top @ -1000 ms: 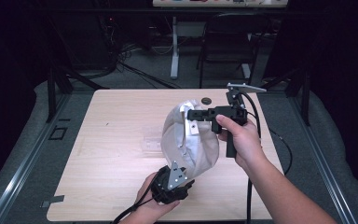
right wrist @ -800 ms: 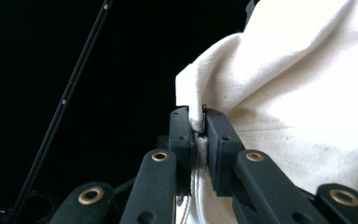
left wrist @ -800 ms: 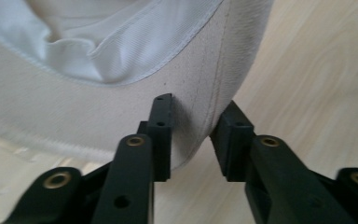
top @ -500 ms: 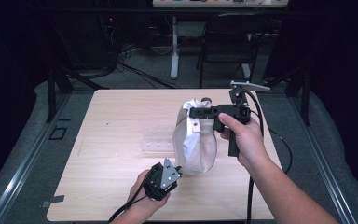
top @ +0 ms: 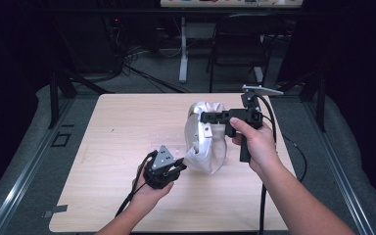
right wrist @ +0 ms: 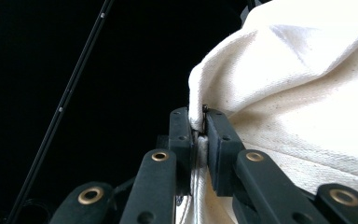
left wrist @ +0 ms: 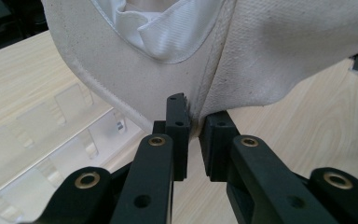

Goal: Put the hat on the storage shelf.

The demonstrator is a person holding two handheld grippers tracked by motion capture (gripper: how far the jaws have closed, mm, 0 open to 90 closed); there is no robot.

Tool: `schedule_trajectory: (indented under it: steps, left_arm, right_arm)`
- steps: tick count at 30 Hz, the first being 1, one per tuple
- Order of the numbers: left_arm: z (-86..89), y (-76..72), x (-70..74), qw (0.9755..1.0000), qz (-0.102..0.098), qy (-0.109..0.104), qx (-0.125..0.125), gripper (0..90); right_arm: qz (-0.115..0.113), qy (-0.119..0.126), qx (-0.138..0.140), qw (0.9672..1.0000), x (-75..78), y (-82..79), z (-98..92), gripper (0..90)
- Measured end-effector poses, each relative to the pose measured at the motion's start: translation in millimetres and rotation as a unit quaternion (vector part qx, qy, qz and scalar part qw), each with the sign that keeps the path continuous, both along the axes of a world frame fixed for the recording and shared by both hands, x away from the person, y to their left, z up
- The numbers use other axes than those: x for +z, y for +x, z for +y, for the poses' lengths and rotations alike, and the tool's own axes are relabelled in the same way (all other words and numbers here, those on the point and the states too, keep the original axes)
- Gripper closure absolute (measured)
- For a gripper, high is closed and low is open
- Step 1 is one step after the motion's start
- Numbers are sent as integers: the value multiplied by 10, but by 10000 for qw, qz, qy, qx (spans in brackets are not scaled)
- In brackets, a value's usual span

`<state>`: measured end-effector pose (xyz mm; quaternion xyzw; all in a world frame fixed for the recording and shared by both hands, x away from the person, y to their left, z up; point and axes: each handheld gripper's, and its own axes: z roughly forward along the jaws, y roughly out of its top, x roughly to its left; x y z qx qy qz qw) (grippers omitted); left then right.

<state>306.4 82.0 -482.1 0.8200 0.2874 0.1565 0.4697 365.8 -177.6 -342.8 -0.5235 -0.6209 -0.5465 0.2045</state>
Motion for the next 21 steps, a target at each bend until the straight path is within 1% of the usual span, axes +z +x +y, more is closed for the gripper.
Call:
schedule_trajectory:
  steps: [4,5,6,8,10,11,12,14,16,17,18,19,21]
  left_arm:
    - [-13,71,-15,10000,0,-15,10,829]
    - [-26,117,-27,10000,18,-10,14,829]
    - [-26,117,-27,10000,18,-10,14,829]
    - [-44,186,-49,10000,68,-16,27,829]
    - [-46,204,-57,10000,71,-21,30,829]
    - [-43,234,-64,9999,88,-75,33,830]
    - [-39,259,-56,9999,97,-127,12,831]
    - [-38,268,-48,9998,102,-149,23,832]
    - [-35,282,-30,9999,82,-113,14,832]
    - [-26,283,-23,9999,37,-118,45,832]
    - [-14,286,-15,9999,39,-153,26,833]
    - [-2,290,-3,9999,26,-165,21,835]
    - [11,318,7,9999,28,-131,48,835]
  right_arm:
    - [-6,-61,-11,10000,-27,13,-8,821]
    - [15,-99,-53,9999,-55,33,-12,821]
    - [15,-99,-53,9999,-55,33,-12,821]
    - [67,-134,-98,9998,-99,71,-31,821]
    - [79,-131,-125,9998,-117,86,-36,821]
    - [118,-157,-128,9997,-149,118,-49,821]
    - [112,-133,-133,9998,-161,128,-51,821]
    - [145,-126,-133,9997,-169,139,-53,821]
    - [153,-141,-144,9997,-182,160,-48,821]
    - [152,-122,-156,9997,-187,169,-42,821]
    - [179,-78,-166,9997,-188,177,-33,821]
    - [178,-58,-157,9997,-184,180,-30,821]
    - [133,-93,-100,9998,-166,194,-14,821]
